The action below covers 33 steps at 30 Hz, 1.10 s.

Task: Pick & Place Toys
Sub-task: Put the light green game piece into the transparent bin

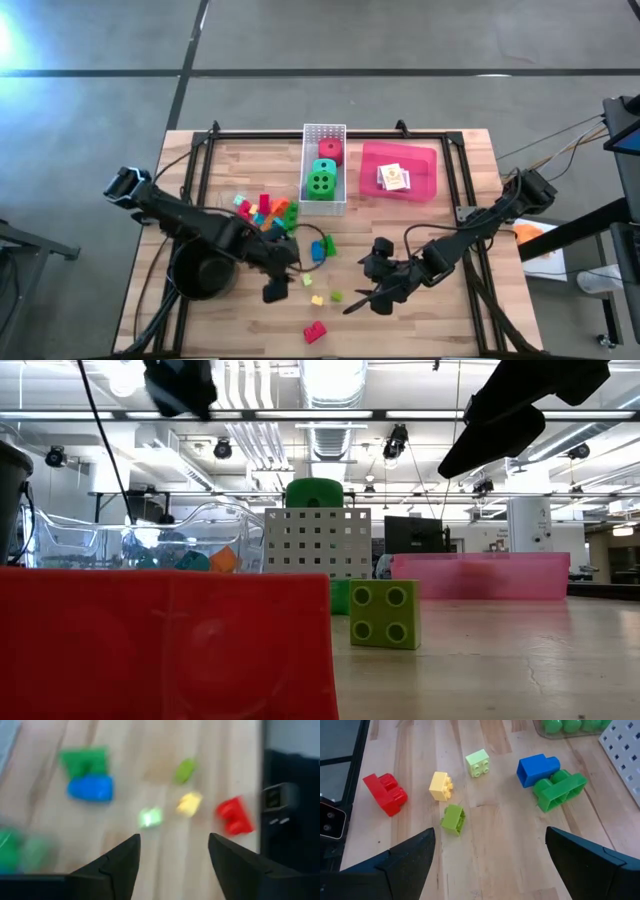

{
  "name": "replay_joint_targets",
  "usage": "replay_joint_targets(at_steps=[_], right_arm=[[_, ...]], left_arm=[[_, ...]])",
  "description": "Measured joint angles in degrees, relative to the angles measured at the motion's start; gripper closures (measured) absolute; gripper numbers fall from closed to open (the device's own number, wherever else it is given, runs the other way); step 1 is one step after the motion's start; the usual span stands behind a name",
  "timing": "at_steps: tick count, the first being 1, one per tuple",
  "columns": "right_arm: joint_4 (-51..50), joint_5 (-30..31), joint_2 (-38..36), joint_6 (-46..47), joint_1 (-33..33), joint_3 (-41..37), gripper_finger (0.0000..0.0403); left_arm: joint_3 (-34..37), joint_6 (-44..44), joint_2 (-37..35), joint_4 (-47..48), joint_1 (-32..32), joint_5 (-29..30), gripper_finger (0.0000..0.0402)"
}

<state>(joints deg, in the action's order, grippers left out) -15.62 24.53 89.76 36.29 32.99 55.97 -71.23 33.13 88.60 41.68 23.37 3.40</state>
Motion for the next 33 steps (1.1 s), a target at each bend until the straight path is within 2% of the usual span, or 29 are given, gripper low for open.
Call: replay_joint_targets(at_steps=[4, 9, 16, 22, 26, 33], right_arm=[[0.0, -0.03, 0.0, -0.01, 0.0, -0.02, 0.0032], [-0.46, -0.57, 0.0, -0.02, 0.0, -0.05, 0.0032], [-0.89, -1.27, 0.0, -0.04, 0.13, -0.05, 0.0032], [-2.65, -2.21, 0.0, -0.04, 0.13, -0.07, 0.0032], [-3.07, -2.27, 0.0, -0.04, 0.13, -0.07, 0.0032], [-3.08, -2.27, 0.0, 0.02, 0.13, -0.12, 0.0032]], left_arm=[[-1.34, -0.12, 2.83, -6.41, 0.55, -0.01, 0.018], [-4.47, -0.15, 8.62, -6.24, 0.46, -0.35, 0.0174], [-9.0, -0.21, 15.94, -6.15, 0.63, -3.84, 0.0117], [-8.91, 1.84, 18.56, -6.72, 1.03, -2.87, 0.0066], [-8.21, 5.26, 20.33, -7.53, 1.29, 0.88, 0.0054], [-8.14, 2.42, 23.94, -7.14, 2.83, 1.19, 0.0053]])
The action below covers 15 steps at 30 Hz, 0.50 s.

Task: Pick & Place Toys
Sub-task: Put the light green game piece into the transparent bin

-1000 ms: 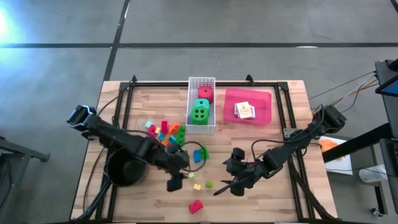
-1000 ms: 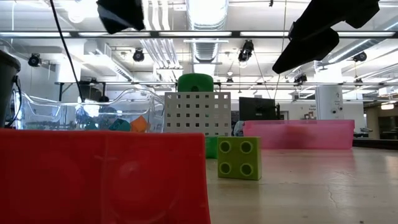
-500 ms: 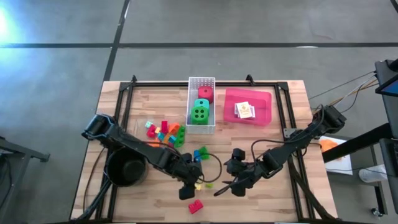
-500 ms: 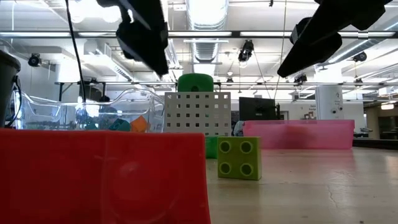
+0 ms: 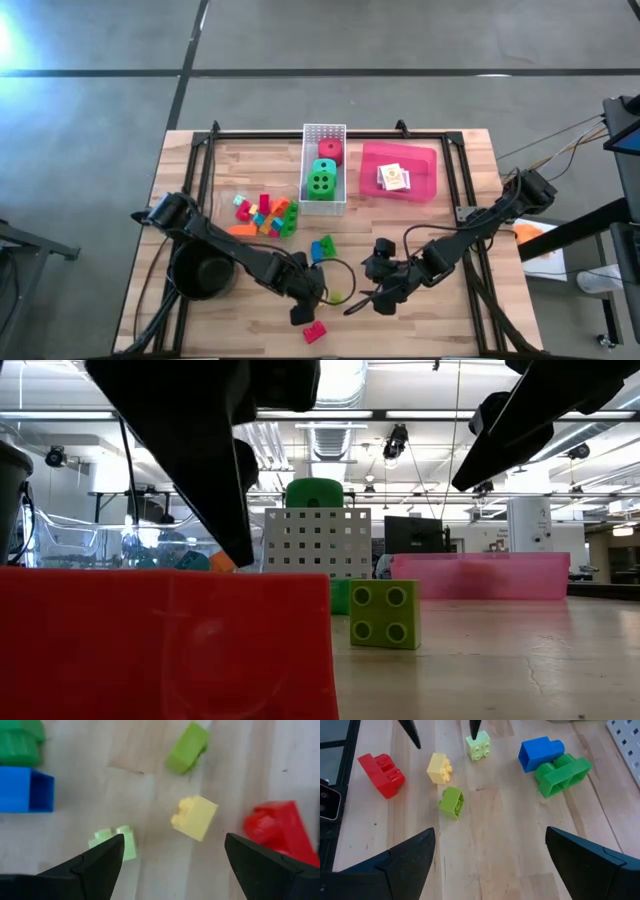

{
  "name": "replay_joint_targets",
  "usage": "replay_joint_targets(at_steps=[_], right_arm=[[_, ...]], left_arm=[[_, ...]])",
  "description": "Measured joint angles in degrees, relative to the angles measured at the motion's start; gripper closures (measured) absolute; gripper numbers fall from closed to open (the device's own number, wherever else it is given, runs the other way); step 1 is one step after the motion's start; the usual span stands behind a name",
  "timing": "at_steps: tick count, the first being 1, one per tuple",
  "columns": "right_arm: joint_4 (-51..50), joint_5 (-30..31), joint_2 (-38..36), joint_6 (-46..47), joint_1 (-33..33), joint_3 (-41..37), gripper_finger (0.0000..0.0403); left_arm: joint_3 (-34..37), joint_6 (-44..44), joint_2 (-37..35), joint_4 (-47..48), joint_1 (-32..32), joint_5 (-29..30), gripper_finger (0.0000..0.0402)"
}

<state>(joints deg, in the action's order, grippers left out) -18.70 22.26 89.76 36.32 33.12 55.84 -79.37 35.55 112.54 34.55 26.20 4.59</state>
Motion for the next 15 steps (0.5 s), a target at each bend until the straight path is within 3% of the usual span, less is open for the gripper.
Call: replay_joint_targets(at_steps=[10, 15], right_arm=[[0.07, 0.0, 0.0, 0.11, 0.0, -0.05, 0.0032], [0.07, 0.0, 0.0, 0.11, 0.0, -0.05, 0.0032]], left_arm=[[0.0, -1.07, 0.71, 4.0, 0.02, 7.29, 0.0053], [1.33, 2.27, 0.71, 4.56, -0.02, 8.09, 0.0053]])
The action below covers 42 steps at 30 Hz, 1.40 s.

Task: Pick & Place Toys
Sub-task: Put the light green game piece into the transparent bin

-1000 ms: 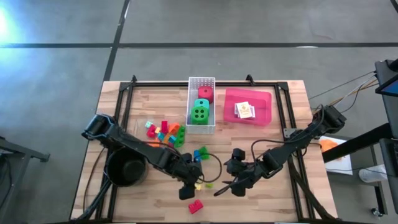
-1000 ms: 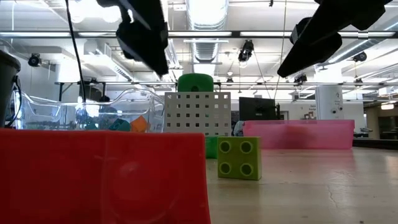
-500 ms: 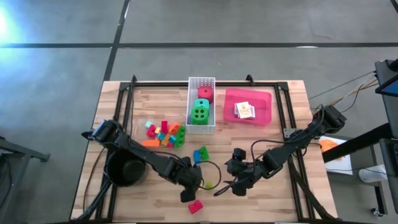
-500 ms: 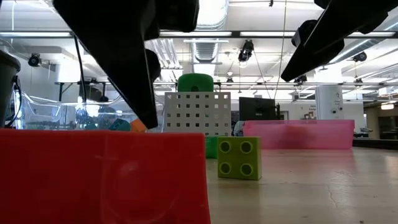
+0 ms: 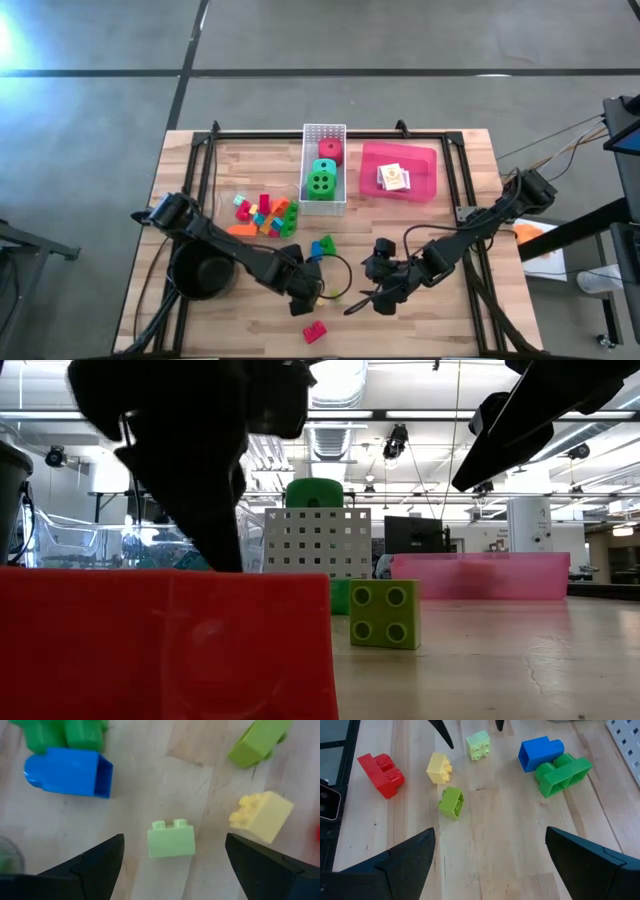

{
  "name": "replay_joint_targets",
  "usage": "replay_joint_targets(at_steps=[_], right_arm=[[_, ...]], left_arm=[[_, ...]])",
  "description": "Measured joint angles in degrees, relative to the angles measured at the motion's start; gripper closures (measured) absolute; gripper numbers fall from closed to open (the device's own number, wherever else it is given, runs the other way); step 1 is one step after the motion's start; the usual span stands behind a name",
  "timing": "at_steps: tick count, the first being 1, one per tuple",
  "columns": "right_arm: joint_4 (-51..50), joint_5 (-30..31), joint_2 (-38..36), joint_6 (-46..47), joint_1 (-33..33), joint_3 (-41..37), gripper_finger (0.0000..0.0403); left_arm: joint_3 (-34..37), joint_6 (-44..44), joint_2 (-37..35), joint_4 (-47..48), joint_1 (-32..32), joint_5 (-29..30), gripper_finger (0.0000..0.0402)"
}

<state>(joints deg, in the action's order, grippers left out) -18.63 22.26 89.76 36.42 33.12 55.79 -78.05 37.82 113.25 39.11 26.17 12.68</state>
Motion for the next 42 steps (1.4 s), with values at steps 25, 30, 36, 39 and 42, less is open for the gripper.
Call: replay_joint_targets(at_steps=[25, 30, 36, 39, 42], right_arm=[[0.15, 0.02, 0.0, 0.0, 0.0, 0.0, 0.0032], [0.13, 0.02, 0.0, 0.0, 0.02, 0.0, 0.0032], [0.14, 0.02, 0.0, 0.0, 0.0, 0.0, 0.0032], [0.13, 0.02, 0.0, 0.0, 0.02, 0.0, 0.0032], [0.13, 0.02, 0.0, 0.0, 0.02, 0.0, 0.0032]], left_arm=[[10.64, 1.22, -0.13, -16.47, -0.13, 0.48, 0.0053], [10.83, 0.43, -0.13, -16.7, -0.12, 0.62, 0.0055], [10.87, -0.31, -0.13, -16.59, -0.17, 0.67, 0.0101], [10.89, -0.31, -0.11, -16.61, -0.24, 0.98, 0.0144], [10.89, -0.33, -0.06, -16.66, -0.24, 1.32, 0.0191]])
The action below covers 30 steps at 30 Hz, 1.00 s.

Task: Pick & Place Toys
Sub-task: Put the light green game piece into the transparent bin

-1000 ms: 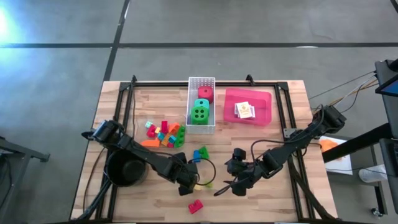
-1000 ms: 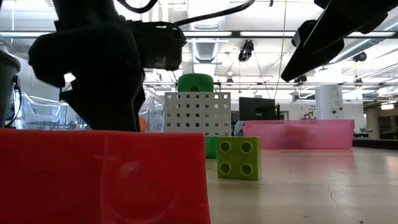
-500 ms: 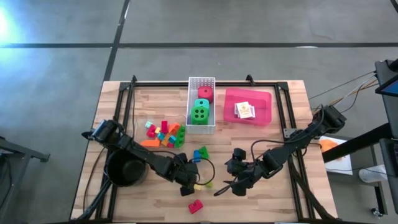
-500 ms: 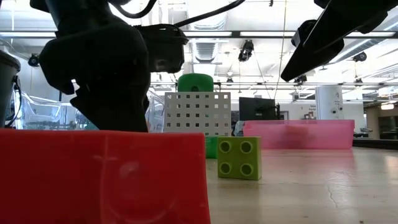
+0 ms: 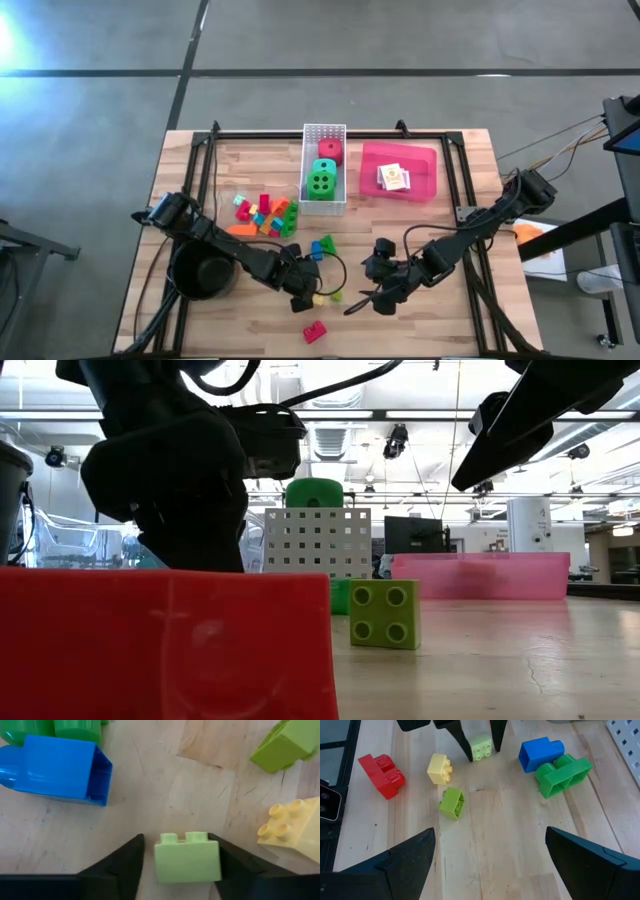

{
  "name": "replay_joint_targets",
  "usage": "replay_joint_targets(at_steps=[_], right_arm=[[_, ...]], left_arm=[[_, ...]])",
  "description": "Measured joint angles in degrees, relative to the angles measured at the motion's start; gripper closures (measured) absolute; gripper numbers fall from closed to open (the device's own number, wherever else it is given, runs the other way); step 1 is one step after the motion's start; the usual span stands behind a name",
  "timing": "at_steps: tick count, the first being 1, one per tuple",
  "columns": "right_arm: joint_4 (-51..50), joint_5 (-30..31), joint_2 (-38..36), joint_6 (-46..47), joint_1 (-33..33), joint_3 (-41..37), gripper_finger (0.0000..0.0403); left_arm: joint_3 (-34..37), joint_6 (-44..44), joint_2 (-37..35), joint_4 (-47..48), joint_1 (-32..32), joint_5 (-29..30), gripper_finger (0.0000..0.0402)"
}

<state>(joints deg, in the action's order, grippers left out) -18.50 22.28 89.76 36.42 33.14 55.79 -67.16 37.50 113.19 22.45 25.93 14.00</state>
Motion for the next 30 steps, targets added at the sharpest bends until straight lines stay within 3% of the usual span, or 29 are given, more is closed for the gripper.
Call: replay_joint_targets(at_steps=[5, 20, 30], right_arm=[[0.0, 0.02, 0.0, -0.02, -0.02, 0.0, 0.0032], [-0.08, 0.08, 0.0, -0.35, -0.01, 0.0, 0.0032], [-0.1, 0.13, 0.0, -0.37, -0.02, -0.09, 0.0032]], left_arm=[[0.0, 0.02, 0.02, -0.22, -0.04, -0.02, 0.027], [-1.65, -0.48, -2.22, 0.27, 0.0, -1.44, 0.027], [-2.95, -0.18, -8.75, 8.83, -0.09, -1.19, 0.027]])
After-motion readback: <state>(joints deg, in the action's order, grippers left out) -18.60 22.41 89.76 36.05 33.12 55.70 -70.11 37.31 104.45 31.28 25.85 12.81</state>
